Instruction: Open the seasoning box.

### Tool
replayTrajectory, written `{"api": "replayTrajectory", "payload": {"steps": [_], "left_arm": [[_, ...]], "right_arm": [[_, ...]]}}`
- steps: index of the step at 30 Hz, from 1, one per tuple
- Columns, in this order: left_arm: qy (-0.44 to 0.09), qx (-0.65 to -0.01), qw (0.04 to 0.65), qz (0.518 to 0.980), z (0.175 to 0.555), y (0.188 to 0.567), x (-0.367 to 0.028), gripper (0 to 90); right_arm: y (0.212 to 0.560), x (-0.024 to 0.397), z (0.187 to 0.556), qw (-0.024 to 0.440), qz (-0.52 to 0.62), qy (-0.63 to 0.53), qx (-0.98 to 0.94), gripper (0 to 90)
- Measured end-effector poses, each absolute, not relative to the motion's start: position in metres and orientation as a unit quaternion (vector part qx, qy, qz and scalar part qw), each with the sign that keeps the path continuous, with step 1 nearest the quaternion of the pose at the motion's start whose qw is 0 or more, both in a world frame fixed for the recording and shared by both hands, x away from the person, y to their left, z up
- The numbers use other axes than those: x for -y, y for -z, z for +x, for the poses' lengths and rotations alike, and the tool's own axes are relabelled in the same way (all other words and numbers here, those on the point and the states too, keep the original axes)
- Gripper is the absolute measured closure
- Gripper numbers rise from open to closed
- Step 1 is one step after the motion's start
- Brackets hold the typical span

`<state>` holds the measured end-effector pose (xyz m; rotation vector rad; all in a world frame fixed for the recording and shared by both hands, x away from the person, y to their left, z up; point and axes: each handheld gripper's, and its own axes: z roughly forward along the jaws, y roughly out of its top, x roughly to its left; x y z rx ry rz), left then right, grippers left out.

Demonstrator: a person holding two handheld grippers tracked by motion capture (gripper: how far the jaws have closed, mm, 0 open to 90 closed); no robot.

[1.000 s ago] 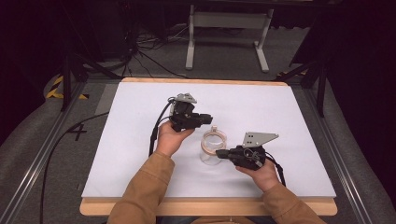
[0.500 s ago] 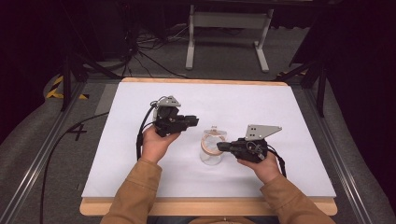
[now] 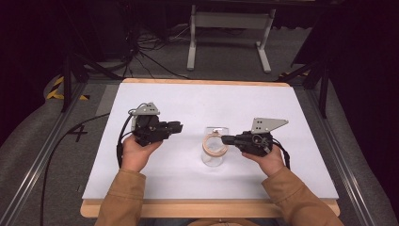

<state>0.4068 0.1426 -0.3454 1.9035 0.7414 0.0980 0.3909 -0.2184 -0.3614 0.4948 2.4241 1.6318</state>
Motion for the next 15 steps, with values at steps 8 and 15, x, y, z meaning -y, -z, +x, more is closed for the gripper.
{"api": "replayTrajectory", "payload": {"steps": [8,15], "left_arm": [[-0.045,-0.320,0.513,0.795,0.397,0.347,-0.155,75.8],[-0.044,-0.328,0.511,0.794,0.393,0.350,-0.161,74.8]], "right_arm": [[0.360,0.223,0.401,0.091,0.172,-0.555,-0.809,89.7],[0.362,0.224,0.410,0.087,0.180,-0.559,-0.805,89.7]]}}
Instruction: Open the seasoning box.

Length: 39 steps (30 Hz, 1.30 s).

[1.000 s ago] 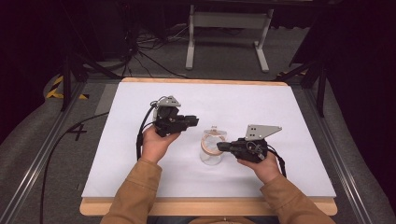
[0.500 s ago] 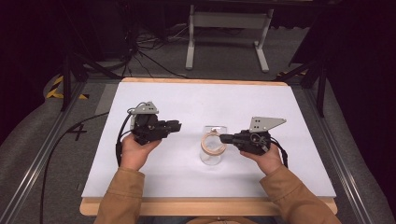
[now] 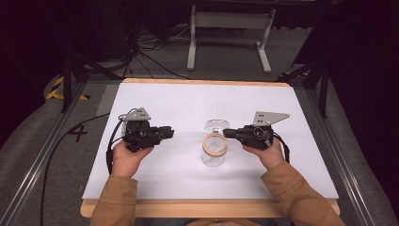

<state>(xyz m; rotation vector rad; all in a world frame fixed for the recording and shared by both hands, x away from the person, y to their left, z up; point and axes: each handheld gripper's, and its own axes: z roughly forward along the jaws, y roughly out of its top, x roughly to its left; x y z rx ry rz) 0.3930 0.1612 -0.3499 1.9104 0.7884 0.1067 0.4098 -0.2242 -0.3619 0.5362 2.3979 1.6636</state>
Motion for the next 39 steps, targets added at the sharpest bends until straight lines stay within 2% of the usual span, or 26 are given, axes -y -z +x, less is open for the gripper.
{"api": "replayTrajectory", "payload": {"steps": [13,27,39], "left_arm": [[-0.041,-0.327,0.505,0.798,0.394,0.352,-0.158,73.8],[-0.027,-0.306,0.500,0.810,0.404,0.353,-0.140,73.4],[-0.027,-0.305,0.489,0.816,0.405,0.357,-0.136,73.0]], "right_arm": [[0.364,0.227,0.413,0.103,0.204,-0.555,-0.800,89.7],[0.356,0.235,0.401,0.110,0.190,-0.560,-0.799,89.6],[0.364,0.225,0.413,0.137,0.227,-0.567,-0.780,89.7]]}}
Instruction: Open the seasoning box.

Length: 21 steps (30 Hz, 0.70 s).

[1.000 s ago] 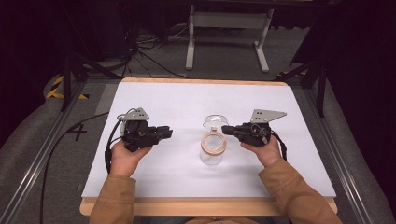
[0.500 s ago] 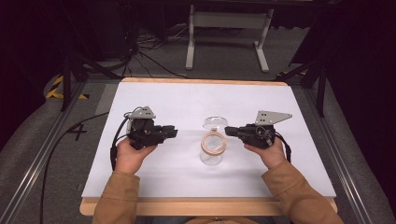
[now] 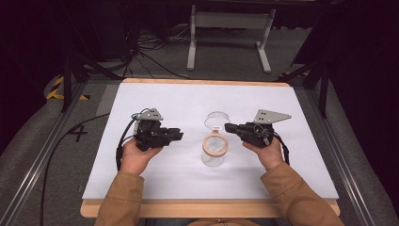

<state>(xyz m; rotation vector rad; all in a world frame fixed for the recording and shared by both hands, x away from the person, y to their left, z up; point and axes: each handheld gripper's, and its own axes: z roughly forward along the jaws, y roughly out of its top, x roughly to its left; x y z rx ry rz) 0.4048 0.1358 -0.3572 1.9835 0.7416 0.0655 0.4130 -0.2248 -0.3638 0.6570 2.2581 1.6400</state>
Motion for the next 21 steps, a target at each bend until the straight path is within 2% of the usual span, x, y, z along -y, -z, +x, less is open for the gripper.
{"api": "replayTrajectory", "payload": {"steps": [14,21], "left_arm": [[-0.033,-0.310,0.495,0.811,0.404,0.354,-0.138,72.3],[-0.041,-0.313,0.498,0.808,0.407,0.351,-0.142,71.1]], "right_arm": [[0.353,0.243,0.404,0.139,0.219,-0.567,-0.782,89.0],[0.344,0.271,0.402,0.155,0.240,-0.570,-0.770,86.6]]}}
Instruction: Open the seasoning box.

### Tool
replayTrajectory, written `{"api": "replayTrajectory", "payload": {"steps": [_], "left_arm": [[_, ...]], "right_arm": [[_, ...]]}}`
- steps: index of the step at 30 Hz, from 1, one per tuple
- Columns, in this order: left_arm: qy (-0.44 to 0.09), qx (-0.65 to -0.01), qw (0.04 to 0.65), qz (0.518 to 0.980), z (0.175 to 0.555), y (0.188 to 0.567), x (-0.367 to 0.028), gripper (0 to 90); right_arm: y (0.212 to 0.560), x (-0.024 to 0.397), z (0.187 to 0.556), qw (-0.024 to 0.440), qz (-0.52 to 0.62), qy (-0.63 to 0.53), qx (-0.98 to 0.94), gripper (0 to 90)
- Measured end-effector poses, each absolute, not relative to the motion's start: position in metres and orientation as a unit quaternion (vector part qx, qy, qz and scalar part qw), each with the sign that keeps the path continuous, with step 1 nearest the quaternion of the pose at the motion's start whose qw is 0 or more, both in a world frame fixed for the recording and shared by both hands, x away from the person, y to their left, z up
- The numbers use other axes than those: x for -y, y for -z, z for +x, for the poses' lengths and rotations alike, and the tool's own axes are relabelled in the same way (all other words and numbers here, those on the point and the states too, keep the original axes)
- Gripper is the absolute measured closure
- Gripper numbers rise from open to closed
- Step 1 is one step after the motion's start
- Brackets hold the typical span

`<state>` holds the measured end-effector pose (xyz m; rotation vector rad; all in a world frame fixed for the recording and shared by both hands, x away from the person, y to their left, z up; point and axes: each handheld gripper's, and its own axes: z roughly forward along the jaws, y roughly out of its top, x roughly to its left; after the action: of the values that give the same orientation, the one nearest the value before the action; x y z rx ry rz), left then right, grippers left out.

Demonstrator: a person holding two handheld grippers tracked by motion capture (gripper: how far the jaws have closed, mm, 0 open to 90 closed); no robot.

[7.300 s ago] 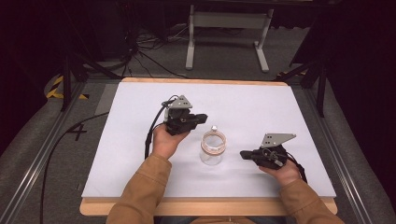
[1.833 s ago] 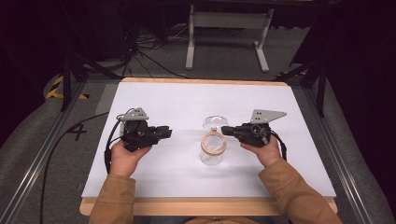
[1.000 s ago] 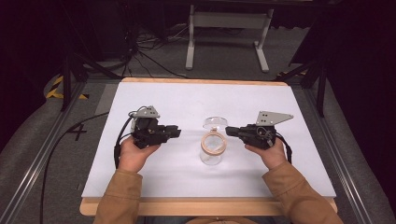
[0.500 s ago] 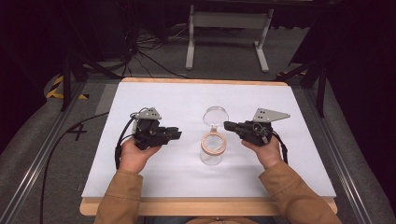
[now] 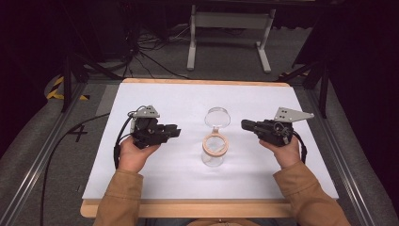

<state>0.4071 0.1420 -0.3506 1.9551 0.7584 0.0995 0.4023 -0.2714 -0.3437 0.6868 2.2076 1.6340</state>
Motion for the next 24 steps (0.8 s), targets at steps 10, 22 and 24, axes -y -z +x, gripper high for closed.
{"api": "replayTrajectory", "payload": {"steps": [10,22,24], "left_arm": [[-0.047,-0.320,0.492,0.809,0.408,0.351,-0.143,70.5],[-0.058,-0.350,0.474,0.806,0.415,0.354,-0.150,70.0],[-0.062,-0.358,0.467,0.806,0.416,0.356,-0.150,69.8]], "right_arm": [[0.334,0.301,0.401,0.170,0.257,-0.574,-0.759,86.4],[0.341,0.336,0.409,0.203,0.324,-0.501,-0.776,85.3],[0.343,0.341,0.411,0.205,0.333,-0.488,-0.780,85.2]]}}
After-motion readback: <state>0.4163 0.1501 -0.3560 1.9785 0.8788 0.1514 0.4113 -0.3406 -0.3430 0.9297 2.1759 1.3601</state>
